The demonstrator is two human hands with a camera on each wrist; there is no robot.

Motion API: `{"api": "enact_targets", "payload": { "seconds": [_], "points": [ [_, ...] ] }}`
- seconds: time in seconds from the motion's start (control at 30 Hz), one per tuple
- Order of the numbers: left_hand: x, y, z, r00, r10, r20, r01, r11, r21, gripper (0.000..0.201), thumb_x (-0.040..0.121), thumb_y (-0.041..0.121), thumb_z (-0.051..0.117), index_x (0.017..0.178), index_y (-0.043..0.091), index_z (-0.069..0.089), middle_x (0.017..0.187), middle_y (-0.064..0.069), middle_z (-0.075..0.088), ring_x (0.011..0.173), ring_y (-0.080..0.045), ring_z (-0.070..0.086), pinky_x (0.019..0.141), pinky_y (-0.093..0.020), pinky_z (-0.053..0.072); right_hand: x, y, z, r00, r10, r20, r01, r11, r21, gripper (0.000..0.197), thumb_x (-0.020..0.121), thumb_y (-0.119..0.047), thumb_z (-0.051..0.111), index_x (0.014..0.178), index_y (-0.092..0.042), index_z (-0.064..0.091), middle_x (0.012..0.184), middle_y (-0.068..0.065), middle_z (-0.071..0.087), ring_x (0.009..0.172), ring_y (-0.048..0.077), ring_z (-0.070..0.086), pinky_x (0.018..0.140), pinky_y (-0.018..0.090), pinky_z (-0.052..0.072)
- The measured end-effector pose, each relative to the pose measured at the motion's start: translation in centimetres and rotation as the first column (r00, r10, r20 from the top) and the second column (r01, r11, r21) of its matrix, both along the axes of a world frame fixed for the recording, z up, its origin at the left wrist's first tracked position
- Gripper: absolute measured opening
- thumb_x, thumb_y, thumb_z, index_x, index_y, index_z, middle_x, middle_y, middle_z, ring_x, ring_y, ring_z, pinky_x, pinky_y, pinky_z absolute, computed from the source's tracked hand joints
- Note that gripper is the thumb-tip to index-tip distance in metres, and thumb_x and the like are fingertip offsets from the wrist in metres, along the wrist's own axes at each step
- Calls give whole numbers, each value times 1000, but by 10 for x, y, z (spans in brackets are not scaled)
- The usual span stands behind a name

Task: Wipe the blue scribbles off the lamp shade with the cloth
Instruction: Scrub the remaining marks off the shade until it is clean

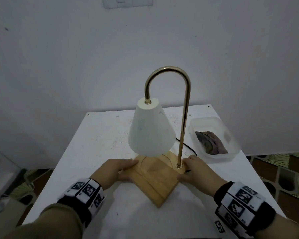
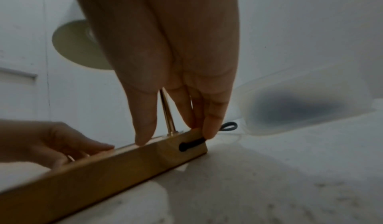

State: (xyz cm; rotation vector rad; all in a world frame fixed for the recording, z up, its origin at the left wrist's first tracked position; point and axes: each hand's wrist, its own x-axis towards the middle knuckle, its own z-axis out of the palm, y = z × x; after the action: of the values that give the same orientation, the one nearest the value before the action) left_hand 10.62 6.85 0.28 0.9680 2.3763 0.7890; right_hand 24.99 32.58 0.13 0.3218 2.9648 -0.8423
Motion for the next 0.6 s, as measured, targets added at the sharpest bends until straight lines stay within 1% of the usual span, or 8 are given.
{"api": "enact_targets", "payload": {
  "seconds": [0.07,0.1,0.2,0.27,0.33,0.4,0.47,0.6],
  "points": [
    [1,-1,1,999,29,-36,-30,999,-32,52,78,40,70,122,52,45,140,7,47,130,-11,43,109,-24,33,7,3,10,995,61,75,-61,998,-2,28,82,-38,65,86,-11,56,93,0,48,81,13,46,68,18,36],
    [2,-1,2,997,15,-76,-22,996,-88,54,82,38,67,129,46,43,148,2,38,135,-13,37,112,-25,29,9,8,17,988,89,124,-89,996,1,29,84,-39,64,86,-10,59,93,1,52,83,15,50,70,19,38],
    [13,3,2,995,-13,-99,-8,977,-211,95,68,77,50,147,33,22,158,4,10,144,-14,15,117,-30,17,3,37,36,997,-70,18,70,997,14,24,89,-24,57,89,-1,65,92,8,66,86,24,60,73,25,45],
    [29,12,0,998,20,-53,-32,975,-221,116,57,87,42,150,28,7,158,7,-3,146,-16,1,119,-35,12,-8,62,45,935,-301,-188,311,950,23,18,89,-9,50,94,-1,65,99,5,66,77,18,57,64,16,42],
    [43,21,-7,999,28,-32,-35,974,-225,125,52,92,39,150,28,-4,157,10,-11,145,-21,-11,119,-42,7,-22,86,42,888,-381,-258,407,912,54,22,91,-10,49,109,-6,61,112,10,60,86,20,55,70,23,39],
    [48,26,-14,998,33,-52,-44,971,-235,126,51,91,41,149,30,-9,156,12,-15,143,-25,-18,117,-46,4,-38,106,26,933,-340,-113,356,918,173,40,92,-22,53,130,-11,48,131,13,48,114,29,47,92,33,38],
    [45,27,-19,997,44,-67,-59,970,-235,125,54,89,46,149,29,-10,156,13,-16,143,-23,-19,117,-45,3,-50,118,7,956,-286,61,254,916,309,55,91,-34,54,140,-17,37,142,10,37,125,32,40,102,37,34],
    [42,23,-25,994,12,-108,-42,961,-275,123,59,86,50,149,29,-11,153,16,-20,142,-16,-21,119,-40,1,-67,124,-11,959,-233,159,165,922,352,46,90,-35,52,133,-19,44,132,10,41,115,33,47,96,36,39]
  ]
}}
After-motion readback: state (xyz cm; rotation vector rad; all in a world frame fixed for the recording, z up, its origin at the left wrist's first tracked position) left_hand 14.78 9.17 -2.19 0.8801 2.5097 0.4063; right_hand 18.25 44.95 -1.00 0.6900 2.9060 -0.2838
